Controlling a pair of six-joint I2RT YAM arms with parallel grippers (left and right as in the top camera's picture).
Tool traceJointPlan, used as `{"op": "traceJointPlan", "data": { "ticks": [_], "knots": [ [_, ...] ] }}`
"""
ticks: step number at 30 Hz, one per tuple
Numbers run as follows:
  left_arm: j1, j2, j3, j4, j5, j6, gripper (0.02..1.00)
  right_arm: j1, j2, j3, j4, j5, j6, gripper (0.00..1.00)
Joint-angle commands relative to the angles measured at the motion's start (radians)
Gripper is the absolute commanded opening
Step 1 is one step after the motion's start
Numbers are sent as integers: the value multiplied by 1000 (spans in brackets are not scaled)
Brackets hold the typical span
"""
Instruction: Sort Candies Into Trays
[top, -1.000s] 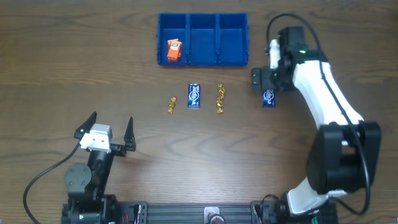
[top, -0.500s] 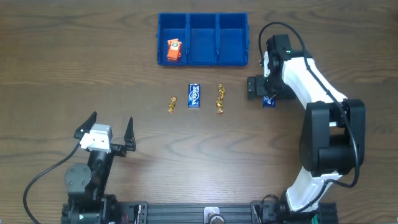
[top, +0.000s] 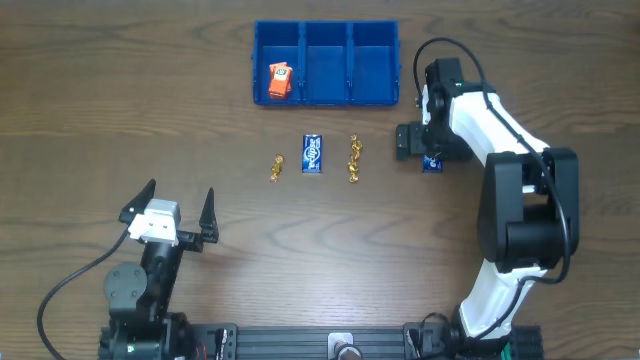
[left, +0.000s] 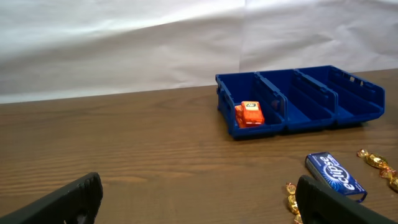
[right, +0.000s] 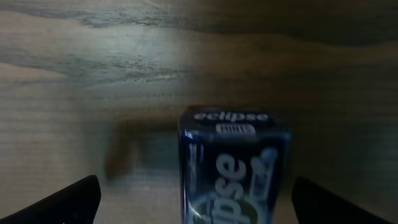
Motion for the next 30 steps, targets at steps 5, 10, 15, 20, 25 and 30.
{"op": "traceJointPlan", "data": {
  "ticks": [5,10,15,20,25,30],
  "knots": [
    [4,-6,-13,-50,24,-4,996,1,10,0,19,-18,26,700],
    [4,-6,-13,-50,24,-4,998,-10,10,0,19,-18,26,566],
    [4,-6,-13,-50,24,-4,998,-16,10,0,18,-18,26,457],
    [4,-6,-13,-50,24,-4,998,-16,10,0,19,-13,26,364],
    [4,-6,-13,-49,24,-4,998,-16,10,1,22,-10,26,310],
    [4,-6,-13,-49,24,-4,998,-13,-21,18,12,-10,26,305]
  ]
}}
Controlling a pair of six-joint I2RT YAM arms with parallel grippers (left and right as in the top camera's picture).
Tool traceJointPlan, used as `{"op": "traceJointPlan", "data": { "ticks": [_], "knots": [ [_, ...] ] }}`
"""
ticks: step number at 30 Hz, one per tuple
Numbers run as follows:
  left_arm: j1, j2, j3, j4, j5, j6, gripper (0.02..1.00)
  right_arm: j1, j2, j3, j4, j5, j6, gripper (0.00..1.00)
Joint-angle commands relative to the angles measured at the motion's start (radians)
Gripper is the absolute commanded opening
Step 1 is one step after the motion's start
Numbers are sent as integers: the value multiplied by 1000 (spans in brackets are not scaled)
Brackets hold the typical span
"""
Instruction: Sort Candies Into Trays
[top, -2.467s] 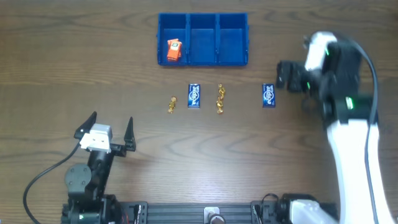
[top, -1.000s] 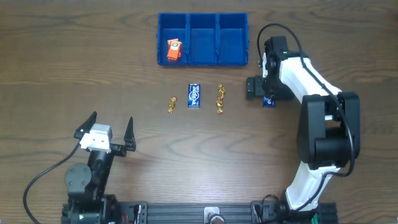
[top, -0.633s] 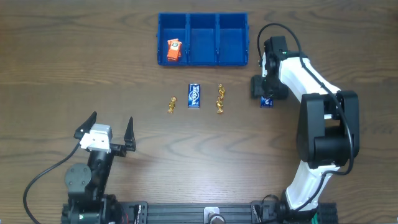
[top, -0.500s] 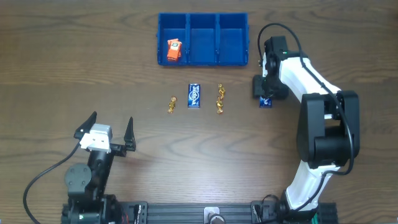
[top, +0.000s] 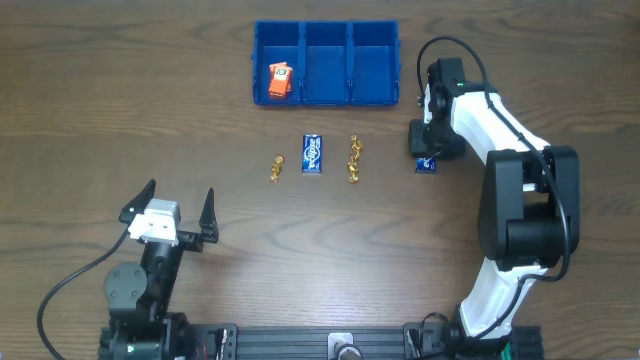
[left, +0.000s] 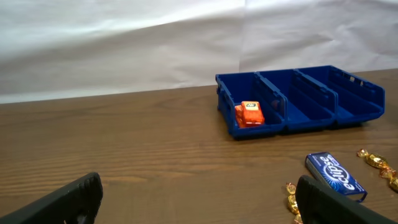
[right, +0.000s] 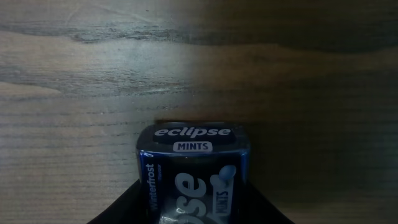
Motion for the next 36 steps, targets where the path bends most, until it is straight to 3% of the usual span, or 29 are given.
{"op": "traceJointPlan", "data": {
  "ticks": [1,6,13,17,24,36],
  "knots": [
    [4,-6,-14,-49,24,-4,998,6,-47,28,-13,6,0,308],
    [4,-6,-14,-50,24,-4,996,64,-163,98,-31,16,5,303],
    [4,-6,-14,-49,24,-4,998,246,-249,286,-33,220,116,299],
    [4,-6,-14,-50,24,-4,998,332,-237,380,7,274,172,294],
    [4,-6,-14,-50,24,-4,996,408,-158,491,112,299,196,292],
    [4,-6,-14,-49,24,-4,996,433,114,710,84,317,219,292]
  ]
}}
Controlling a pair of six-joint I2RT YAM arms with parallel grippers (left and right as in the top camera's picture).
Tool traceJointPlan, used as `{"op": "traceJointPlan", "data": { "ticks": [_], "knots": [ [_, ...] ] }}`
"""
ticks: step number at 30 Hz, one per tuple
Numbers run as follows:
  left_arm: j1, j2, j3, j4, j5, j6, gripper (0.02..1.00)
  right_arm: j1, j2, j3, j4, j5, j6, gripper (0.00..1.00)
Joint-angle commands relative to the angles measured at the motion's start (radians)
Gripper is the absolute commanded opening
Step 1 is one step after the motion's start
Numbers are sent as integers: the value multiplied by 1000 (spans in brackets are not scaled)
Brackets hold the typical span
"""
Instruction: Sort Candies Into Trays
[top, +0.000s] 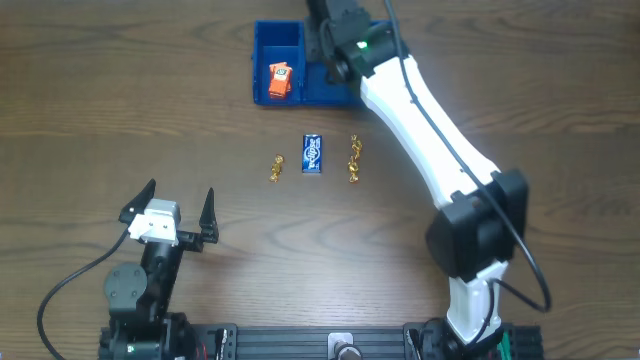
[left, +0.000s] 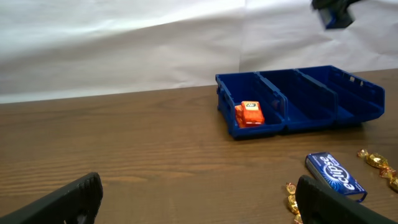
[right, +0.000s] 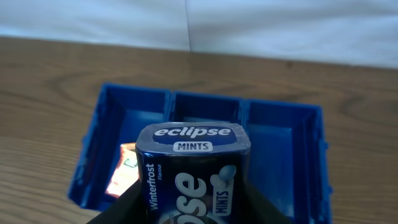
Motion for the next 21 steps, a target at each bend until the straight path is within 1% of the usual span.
{"op": "traceJointPlan", "data": {
  "ticks": [1,10,16,21],
  "knots": [
    [4,-6,-14,-49,25,-4,998,3,68,37,-5,23,46,292],
    [4,-6,-14,-50,25,-4,998,-8,166,37,6,21,71,290],
    [4,-6,-14,-49,25,-4,998,-10,209,37,9,19,109,292],
    [4,-6,-14,-49,25,-4,996,-16,230,37,14,-2,109,297]
  ]
}}
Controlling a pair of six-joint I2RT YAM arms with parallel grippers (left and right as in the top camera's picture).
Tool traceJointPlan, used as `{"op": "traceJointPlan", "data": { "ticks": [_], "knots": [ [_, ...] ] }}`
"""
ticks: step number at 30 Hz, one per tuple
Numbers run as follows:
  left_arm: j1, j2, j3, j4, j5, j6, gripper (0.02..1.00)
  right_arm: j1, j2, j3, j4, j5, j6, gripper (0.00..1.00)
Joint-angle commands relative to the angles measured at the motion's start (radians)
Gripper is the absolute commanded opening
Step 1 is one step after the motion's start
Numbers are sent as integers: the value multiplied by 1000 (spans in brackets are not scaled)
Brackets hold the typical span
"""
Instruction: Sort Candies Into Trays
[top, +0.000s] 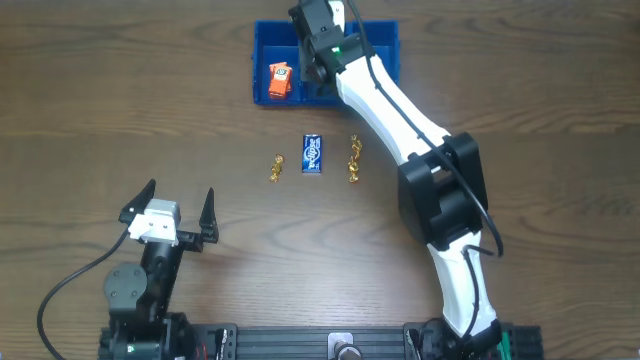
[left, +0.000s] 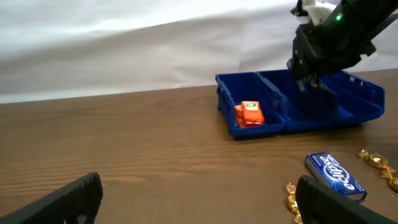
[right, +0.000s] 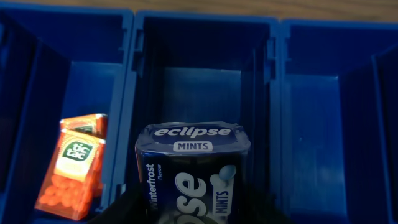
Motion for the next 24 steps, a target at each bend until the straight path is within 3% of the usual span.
{"op": "traceJointPlan", "data": {
  "ticks": [1,8,12,18,24],
  "knots": [
    [4,-6,-14,-49,24,-4,996,-11,18,24,8,2,23,297],
    [4,-6,-14,-49,24,-4,998,-11,26,24,18,2,23,314],
    [4,-6,-14,-49,24,-4,998,-11,27,24,20,2,23,393],
    [4,-6,-14,-49,24,-4,993,-11,28,24,22,2,23,730],
    [4,-6,-14,-49,24,-4,998,-11,28,24,21,1,23,776]
  ]
}}
